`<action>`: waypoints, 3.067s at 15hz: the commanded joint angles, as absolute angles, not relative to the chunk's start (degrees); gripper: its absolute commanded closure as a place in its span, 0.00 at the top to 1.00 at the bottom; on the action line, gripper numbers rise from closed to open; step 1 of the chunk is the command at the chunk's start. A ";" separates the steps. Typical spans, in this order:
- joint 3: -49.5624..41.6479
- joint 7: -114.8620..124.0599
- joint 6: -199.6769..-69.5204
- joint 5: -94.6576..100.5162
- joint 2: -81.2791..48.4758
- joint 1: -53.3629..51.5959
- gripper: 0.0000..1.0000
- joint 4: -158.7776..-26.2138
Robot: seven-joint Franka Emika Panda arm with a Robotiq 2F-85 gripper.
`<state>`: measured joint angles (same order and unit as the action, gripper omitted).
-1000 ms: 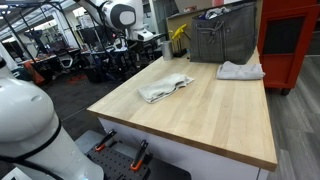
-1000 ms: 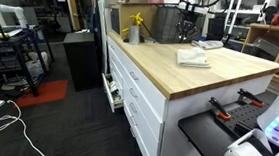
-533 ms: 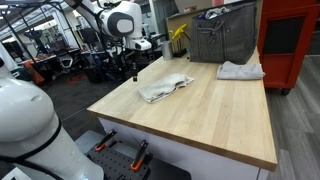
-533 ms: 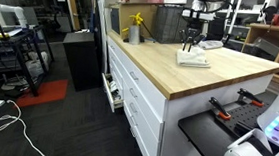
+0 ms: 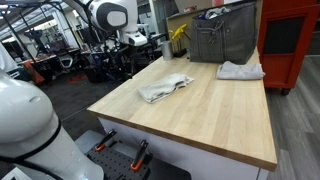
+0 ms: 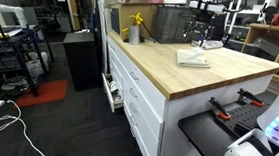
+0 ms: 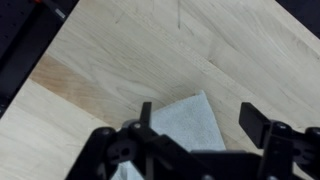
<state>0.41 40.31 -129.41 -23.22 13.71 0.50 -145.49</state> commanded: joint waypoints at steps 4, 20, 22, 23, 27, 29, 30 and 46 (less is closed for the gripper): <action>2.84 55.28 -130.26 -22.16 14.89 1.93 1.00 -149.21; 1.44 68.58 -143.12 -21.91 2.48 0.83 1.00 -149.49; 1.26 68.22 -143.12 -22.06 2.41 0.86 1.00 -149.21; 1.26 68.21 -143.12 -22.08 2.42 0.85 1.00 -149.11; 1.21 69.68 -144.08 -22.71 1.40 0.85 1.00 -148.60; 1.18 72.03 -146.05 -22.07 1.62 0.95 1.00 -149.45; 1.14 73.31 -147.17 -21.64 1.84 1.01 1.00 -149.98; 0.85 83.07 -160.56 -20.05 -1.13 0.43 0.74 -155.01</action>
